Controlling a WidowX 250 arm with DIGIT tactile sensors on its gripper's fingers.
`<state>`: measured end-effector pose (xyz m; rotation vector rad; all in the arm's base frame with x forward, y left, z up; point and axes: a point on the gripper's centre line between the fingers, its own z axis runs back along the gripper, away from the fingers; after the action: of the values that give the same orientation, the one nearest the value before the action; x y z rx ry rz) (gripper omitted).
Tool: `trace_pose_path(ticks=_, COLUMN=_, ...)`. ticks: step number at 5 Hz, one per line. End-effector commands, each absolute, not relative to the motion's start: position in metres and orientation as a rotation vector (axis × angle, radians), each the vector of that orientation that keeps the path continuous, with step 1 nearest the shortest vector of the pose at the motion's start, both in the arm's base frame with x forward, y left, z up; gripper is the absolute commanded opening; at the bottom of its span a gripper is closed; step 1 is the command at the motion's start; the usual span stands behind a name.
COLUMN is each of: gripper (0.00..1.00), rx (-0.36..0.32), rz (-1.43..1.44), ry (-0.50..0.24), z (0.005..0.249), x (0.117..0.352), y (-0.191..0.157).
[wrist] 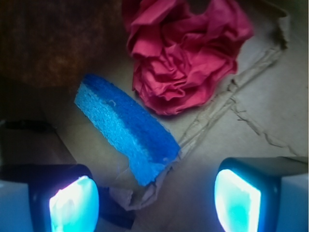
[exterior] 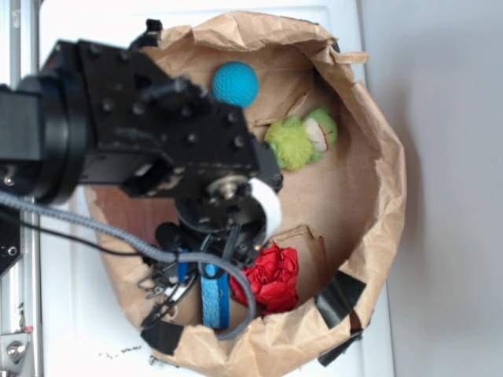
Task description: Grab the blue sponge.
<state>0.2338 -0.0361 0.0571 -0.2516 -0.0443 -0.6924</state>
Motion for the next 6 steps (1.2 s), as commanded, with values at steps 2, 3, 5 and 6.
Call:
trace_pose_path(ticks=2, gripper=0.0, rx=-0.227, rz=-0.751, ry=-0.2, z=0.039, x=0.243, y=-0.068)
trace_pose_path(ticks=3, gripper=0.0, rx=-0.228, rz=-0.743, ry=-0.213, z=0.04, x=0.244, y=-0.069)
trace_pose_path(ticks=5, gripper=0.0, rx=-0.234, rz=-0.674, ry=-0.179, z=0.051, x=0.254, y=-0.07)
trace_pose_path(ticks=6, gripper=0.0, rx=-0.235, rz=-0.565, ry=-0.149, z=0.076, x=0.266, y=-0.055)
